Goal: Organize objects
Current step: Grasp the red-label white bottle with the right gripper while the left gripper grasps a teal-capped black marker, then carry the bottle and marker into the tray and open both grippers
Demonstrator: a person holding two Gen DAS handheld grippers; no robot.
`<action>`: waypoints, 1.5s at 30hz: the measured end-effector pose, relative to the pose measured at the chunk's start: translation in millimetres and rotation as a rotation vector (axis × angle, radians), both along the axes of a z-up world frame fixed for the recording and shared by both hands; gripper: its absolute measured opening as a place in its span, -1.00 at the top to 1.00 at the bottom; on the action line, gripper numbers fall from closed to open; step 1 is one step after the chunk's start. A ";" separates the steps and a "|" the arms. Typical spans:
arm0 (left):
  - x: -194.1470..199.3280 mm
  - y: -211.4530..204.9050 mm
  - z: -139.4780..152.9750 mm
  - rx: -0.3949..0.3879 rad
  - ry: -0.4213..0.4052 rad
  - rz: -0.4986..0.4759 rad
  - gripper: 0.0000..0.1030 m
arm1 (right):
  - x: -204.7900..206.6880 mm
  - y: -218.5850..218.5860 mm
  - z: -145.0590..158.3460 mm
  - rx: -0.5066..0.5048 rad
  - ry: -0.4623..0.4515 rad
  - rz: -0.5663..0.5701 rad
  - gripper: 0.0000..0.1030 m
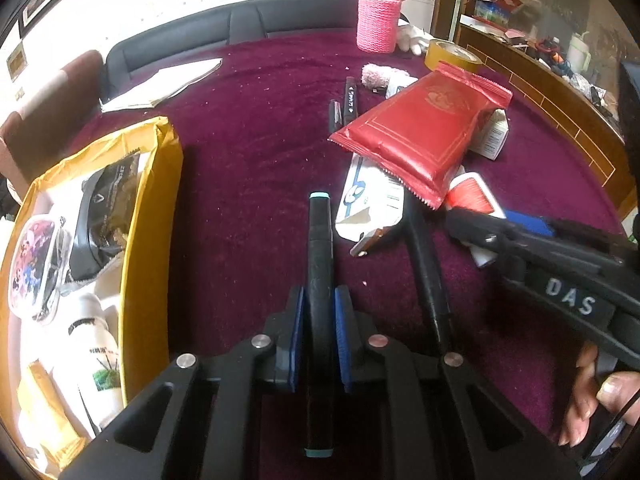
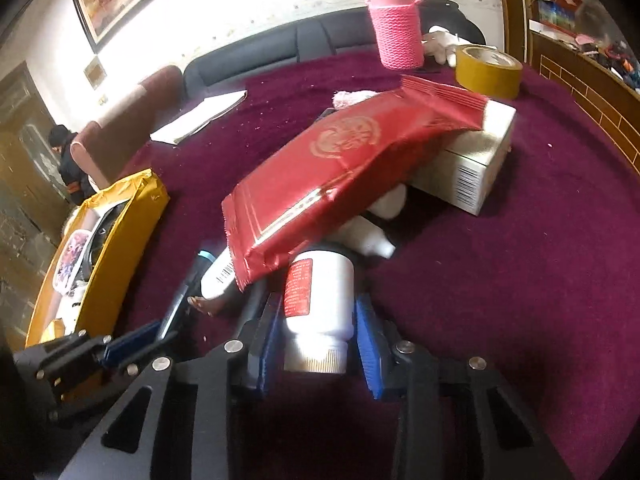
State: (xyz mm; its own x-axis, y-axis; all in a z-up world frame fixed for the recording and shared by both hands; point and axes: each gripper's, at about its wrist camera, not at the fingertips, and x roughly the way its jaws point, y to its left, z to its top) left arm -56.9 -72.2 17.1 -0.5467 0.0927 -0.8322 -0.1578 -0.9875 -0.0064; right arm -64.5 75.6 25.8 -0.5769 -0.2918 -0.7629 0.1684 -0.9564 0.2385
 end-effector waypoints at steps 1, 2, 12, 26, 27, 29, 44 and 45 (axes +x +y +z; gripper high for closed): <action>2.2 -0.2 0.3 0.004 -0.003 0.001 0.73 | 3.6 3.5 1.6 0.008 0.013 -0.001 0.26; 4.1 -1.1 0.6 0.011 -0.006 0.004 0.73 | 6.3 6.5 2.7 0.019 0.022 -0.001 0.26; 12.7 -0.6 -0.4 0.030 0.009 0.010 0.73 | 12.1 6.5 5.0 0.040 0.054 0.036 0.27; 59.0 -11.8 33.9 0.056 0.130 -0.007 0.73 | 25.9 15.6 24.9 -0.012 0.143 -0.033 0.27; 62.7 -12.8 37.8 0.055 0.143 -0.010 0.73 | 28.5 13.7 25.3 -0.017 0.140 -0.029 0.27; 68.9 -16.0 44.2 0.055 0.167 -0.010 0.73 | 34.2 9.8 25.6 -0.023 0.139 -0.022 0.27; 93.5 -61.5 62.3 0.114 0.234 0.036 0.72 | 80.4 -52.9 54.6 -0.029 0.176 0.122 0.26; 95.2 -66.4 63.5 0.119 0.239 0.043 0.72 | 82.1 -57.6 55.4 -0.029 0.176 0.130 0.26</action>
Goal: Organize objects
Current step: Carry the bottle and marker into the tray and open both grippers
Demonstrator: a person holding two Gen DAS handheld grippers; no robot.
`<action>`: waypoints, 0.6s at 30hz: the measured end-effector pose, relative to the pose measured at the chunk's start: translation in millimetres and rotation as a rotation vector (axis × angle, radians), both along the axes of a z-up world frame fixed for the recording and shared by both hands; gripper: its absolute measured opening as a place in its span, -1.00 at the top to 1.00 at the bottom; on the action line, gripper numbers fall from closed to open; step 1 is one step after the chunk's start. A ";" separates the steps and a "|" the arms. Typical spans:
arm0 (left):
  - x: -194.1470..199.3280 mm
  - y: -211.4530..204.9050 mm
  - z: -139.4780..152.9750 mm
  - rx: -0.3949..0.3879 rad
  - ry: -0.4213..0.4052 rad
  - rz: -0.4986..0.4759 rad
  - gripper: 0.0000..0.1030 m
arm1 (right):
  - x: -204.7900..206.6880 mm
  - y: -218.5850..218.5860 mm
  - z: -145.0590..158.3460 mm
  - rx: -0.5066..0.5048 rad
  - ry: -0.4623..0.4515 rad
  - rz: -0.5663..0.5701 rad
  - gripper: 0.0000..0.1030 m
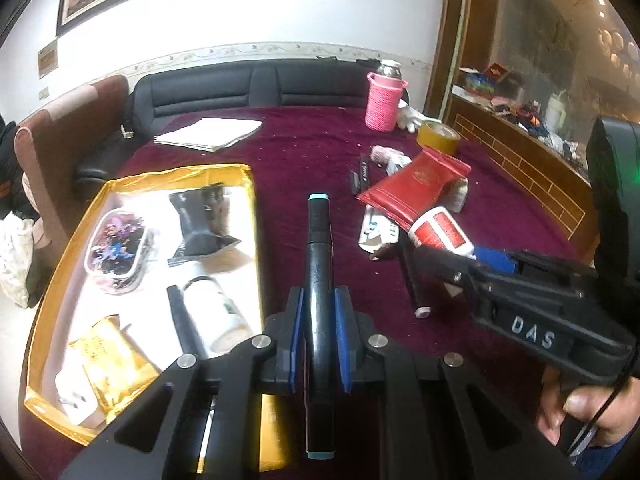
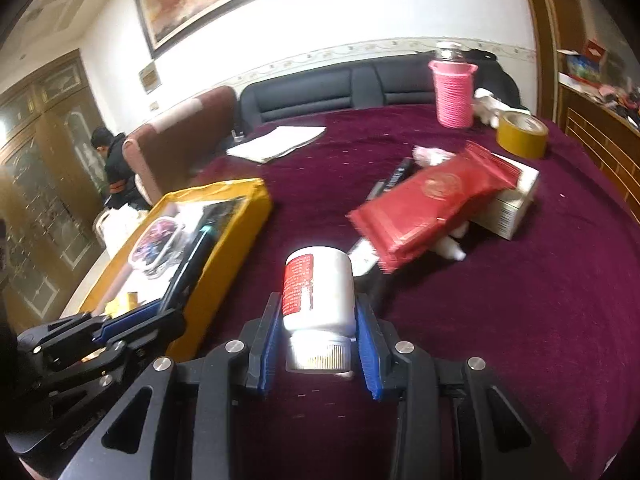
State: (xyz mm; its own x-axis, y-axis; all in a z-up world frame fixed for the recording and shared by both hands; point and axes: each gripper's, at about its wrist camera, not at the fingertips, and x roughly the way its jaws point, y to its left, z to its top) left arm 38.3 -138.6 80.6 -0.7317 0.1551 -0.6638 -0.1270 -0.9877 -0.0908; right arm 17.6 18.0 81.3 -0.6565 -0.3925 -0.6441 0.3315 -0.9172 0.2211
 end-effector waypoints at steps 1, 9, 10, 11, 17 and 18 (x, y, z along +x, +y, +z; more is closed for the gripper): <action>1.5 -4.9 0.7 0.005 0.003 0.005 0.72 | 1.8 -7.0 1.1 0.001 0.001 0.013 0.26; 7.3 -50.3 5.5 0.058 0.028 0.078 0.72 | 12.7 -58.7 4.8 0.047 0.014 0.109 0.26; 7.9 -58.4 5.4 0.064 0.029 0.092 0.72 | 14.4 -65.6 4.6 0.054 0.016 0.122 0.26; 8.3 -65.0 5.0 0.068 0.028 0.102 0.72 | 16.0 -72.9 4.5 0.061 0.017 0.135 0.26; 11.7 -121.2 -2.0 0.107 0.013 0.201 0.72 | 23.3 -111.0 2.3 0.085 0.013 0.206 0.25; 12.3 -128.2 -3.2 0.112 0.010 0.214 0.72 | 24.4 -117.7 1.8 0.086 0.011 0.219 0.25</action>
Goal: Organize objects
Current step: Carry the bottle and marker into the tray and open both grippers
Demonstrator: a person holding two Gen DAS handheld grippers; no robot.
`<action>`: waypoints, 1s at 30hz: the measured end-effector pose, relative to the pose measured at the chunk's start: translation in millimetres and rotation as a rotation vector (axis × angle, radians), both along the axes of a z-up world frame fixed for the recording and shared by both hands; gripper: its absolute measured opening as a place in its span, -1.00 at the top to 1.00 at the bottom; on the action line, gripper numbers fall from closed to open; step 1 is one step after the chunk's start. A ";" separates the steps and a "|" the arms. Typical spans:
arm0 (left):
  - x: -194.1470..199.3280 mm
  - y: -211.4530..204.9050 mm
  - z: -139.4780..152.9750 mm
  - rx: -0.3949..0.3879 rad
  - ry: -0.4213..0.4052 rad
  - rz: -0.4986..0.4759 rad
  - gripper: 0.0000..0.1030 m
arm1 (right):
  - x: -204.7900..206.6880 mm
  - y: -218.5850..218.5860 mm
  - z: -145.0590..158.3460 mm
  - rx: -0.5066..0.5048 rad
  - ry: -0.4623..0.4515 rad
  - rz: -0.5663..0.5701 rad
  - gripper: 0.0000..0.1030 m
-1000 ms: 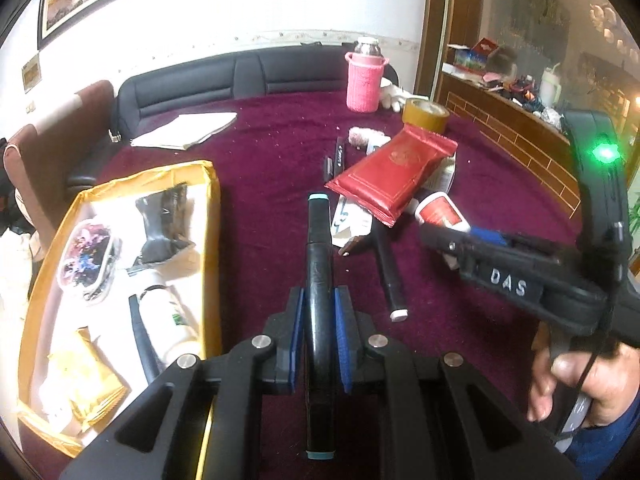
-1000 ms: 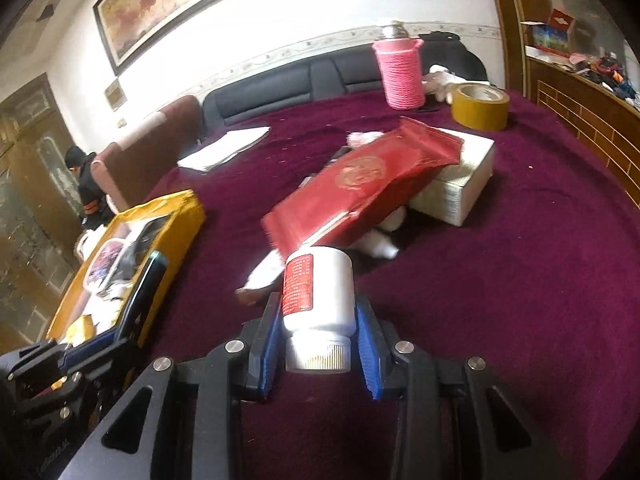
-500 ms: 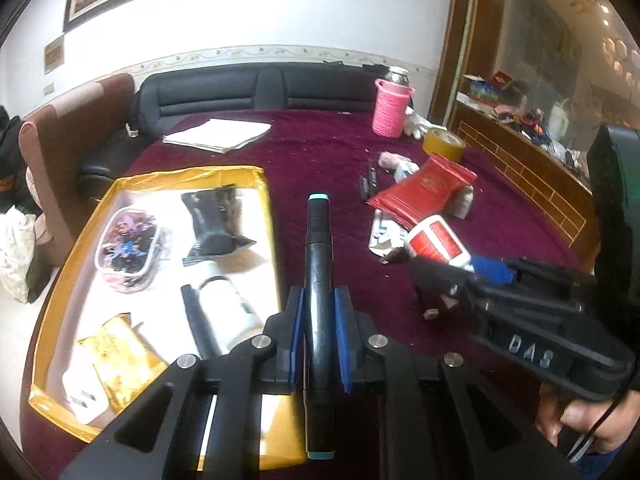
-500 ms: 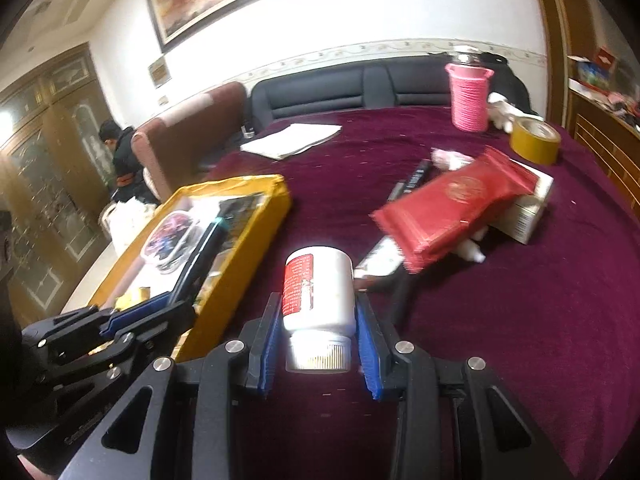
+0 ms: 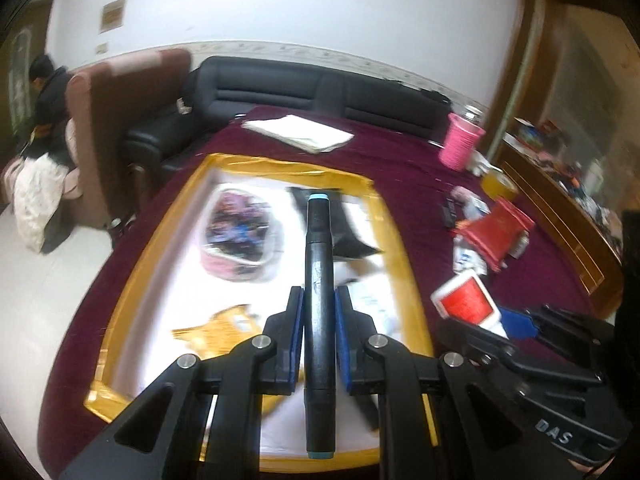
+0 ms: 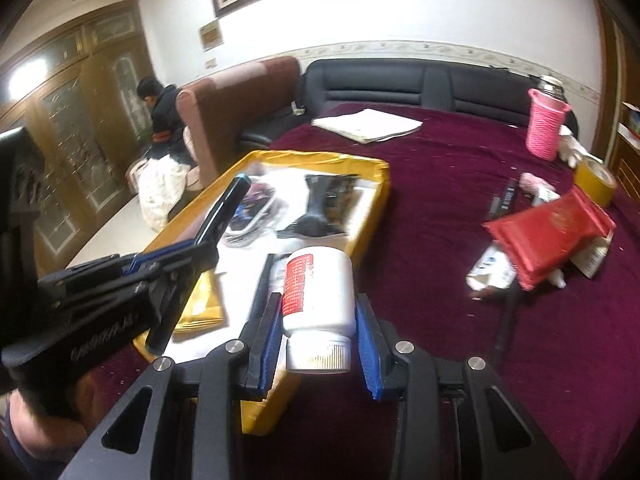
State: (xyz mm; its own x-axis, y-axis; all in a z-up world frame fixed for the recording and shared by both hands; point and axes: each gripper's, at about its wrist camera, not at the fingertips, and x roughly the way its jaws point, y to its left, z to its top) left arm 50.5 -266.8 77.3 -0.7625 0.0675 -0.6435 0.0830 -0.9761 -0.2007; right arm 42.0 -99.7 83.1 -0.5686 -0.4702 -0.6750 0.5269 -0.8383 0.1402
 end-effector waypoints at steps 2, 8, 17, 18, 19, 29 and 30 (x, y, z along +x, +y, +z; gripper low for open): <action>0.4 -16.8 -2.5 0.011 -0.007 0.030 0.72 | 1.8 -13.5 -1.6 0.011 -0.001 0.026 0.25; 1.2 -50.1 -11.6 0.032 -0.037 0.083 0.72 | 0.5 -48.5 -13.4 0.049 -0.012 0.085 0.25; -4.1 -64.3 -22.9 0.054 -0.071 0.094 0.72 | -0.7 -74.1 -33.7 0.102 -0.024 0.114 0.25; -4.7 -65.6 -23.8 0.051 -0.074 0.098 0.72 | -2.5 -75.4 -36.2 0.110 -0.027 0.116 0.25; -6.0 -66.1 -24.8 0.052 -0.076 0.099 0.72 | -3.3 -76.2 -37.8 0.111 -0.032 0.117 0.25; -13.8 -82.1 -34.0 0.075 -0.105 0.130 0.72 | -8.1 -94.8 -48.3 0.154 -0.032 0.135 0.25; -14.2 -83.7 -35.3 0.076 -0.109 0.134 0.72 | -8.9 -96.7 -49.2 0.158 -0.032 0.138 0.25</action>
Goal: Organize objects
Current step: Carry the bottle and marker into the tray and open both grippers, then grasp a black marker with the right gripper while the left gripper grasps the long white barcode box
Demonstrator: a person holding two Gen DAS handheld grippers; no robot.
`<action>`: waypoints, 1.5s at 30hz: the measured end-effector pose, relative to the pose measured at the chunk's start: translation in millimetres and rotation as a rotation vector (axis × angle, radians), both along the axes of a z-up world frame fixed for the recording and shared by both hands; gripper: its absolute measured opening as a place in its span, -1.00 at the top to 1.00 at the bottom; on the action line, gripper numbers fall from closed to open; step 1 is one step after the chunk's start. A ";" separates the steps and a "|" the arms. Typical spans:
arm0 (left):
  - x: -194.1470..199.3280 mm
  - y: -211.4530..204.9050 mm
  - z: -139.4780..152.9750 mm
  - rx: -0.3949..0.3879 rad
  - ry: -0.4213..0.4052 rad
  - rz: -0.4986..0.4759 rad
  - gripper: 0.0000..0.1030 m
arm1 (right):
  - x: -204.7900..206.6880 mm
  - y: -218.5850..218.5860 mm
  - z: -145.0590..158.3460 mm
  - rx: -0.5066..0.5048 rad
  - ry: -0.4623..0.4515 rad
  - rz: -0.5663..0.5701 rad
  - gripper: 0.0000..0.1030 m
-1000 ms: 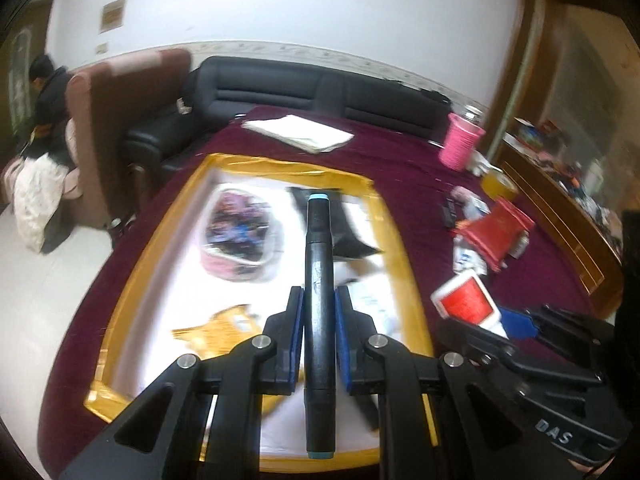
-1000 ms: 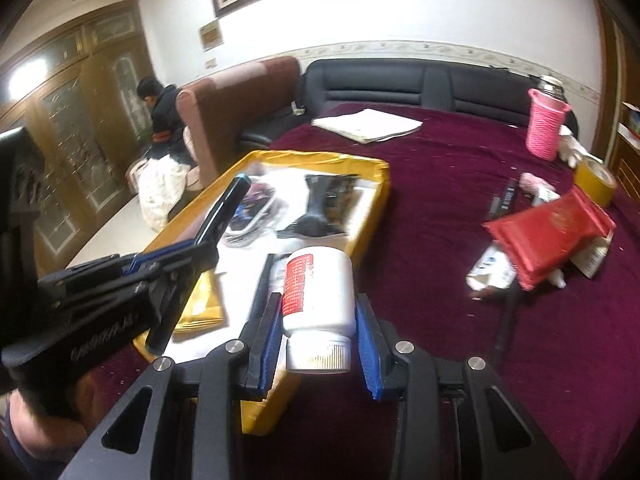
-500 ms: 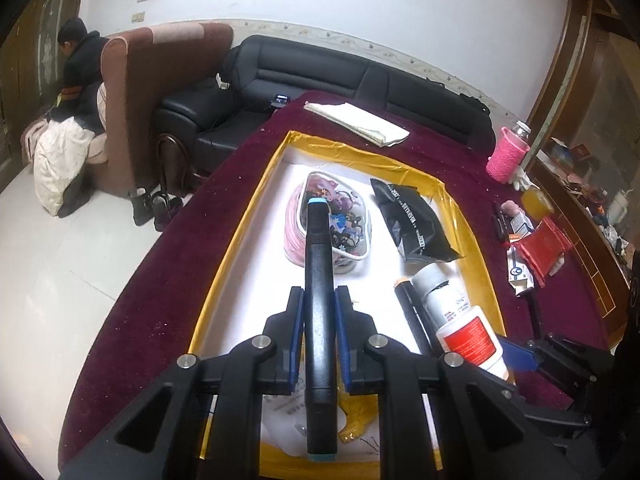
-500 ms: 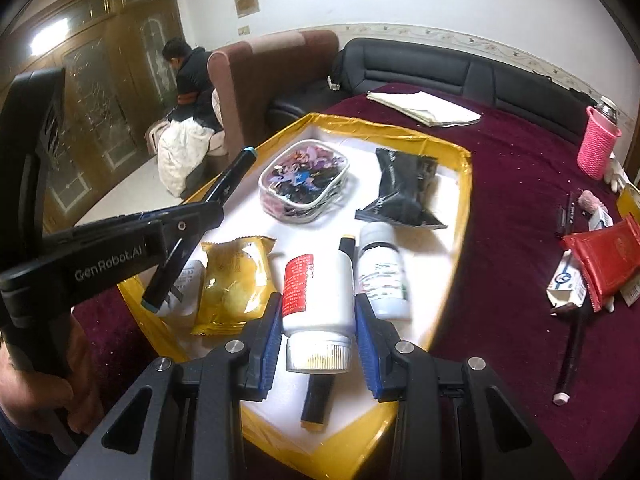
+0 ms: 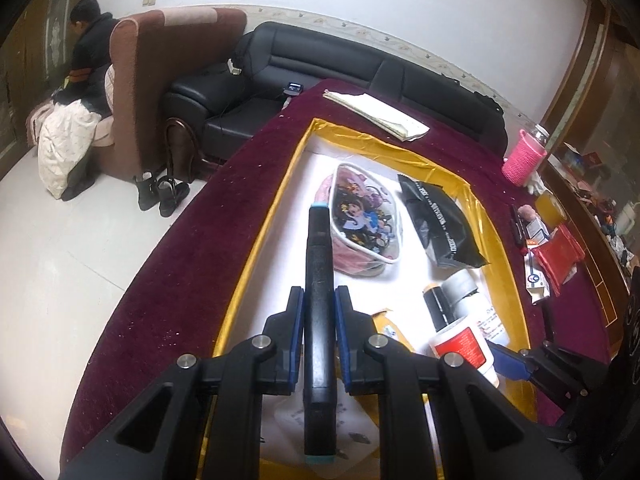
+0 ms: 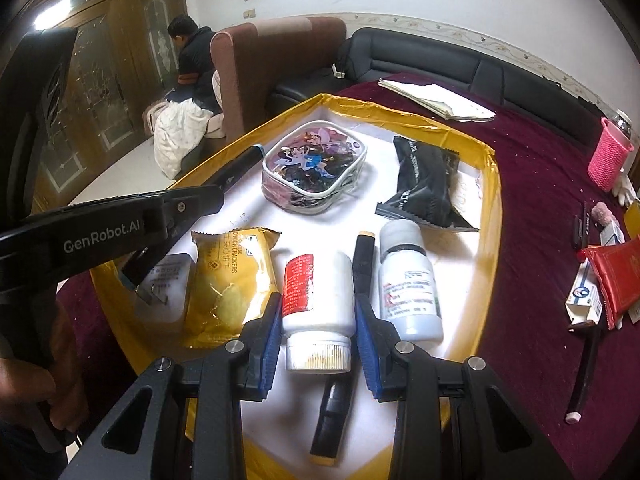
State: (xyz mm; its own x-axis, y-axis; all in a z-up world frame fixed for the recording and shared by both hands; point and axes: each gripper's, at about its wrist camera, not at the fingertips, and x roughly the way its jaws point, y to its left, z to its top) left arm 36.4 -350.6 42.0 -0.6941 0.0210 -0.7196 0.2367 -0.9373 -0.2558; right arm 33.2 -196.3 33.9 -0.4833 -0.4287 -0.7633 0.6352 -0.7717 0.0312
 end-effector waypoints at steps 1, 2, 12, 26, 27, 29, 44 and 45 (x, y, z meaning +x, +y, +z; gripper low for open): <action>-0.3 -1.5 -1.1 0.001 -0.004 0.003 0.72 | 0.8 -1.2 -0.1 0.003 0.005 0.001 0.25; -0.9 -2.8 -2.6 0.004 -0.009 0.004 0.72 | 1.1 -2.4 -0.1 0.006 0.008 0.002 0.25; -2.2 -6.4 -4.3 0.011 -0.022 0.006 0.70 | -1.9 -10.1 0.4 0.024 0.032 0.003 0.25; 6.4 6.8 10.5 -0.009 -0.002 0.002 -0.10 | 10.6 -3.2 11.9 0.003 0.038 0.024 0.16; 7.1 6.7 11.7 -0.008 -0.002 0.004 -0.12 | 11.8 -1.7 13.3 -0.001 0.037 0.024 0.16; 9.3 6.7 15.0 -0.012 0.004 0.010 -0.13 | 13.7 3.1 16.8 -0.022 0.030 0.024 0.15; 11.6 46.1 35.1 -0.045 0.028 -0.066 -0.16 | 3.9 73.3 43.6 -0.134 0.022 -0.103 0.07; 11.1 50.8 35.7 -0.048 0.028 -0.077 -0.16 | 1.4 81.6 44.4 -0.142 0.019 -0.119 0.07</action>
State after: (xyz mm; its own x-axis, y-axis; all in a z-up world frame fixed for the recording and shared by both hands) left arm 47.5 -299.7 77.7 -0.7119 0.0408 -0.7011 0.1572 -0.9637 -0.2157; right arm 34.5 -114.7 78.3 -0.5510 -0.4706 -0.6892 0.5411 -0.8302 0.1342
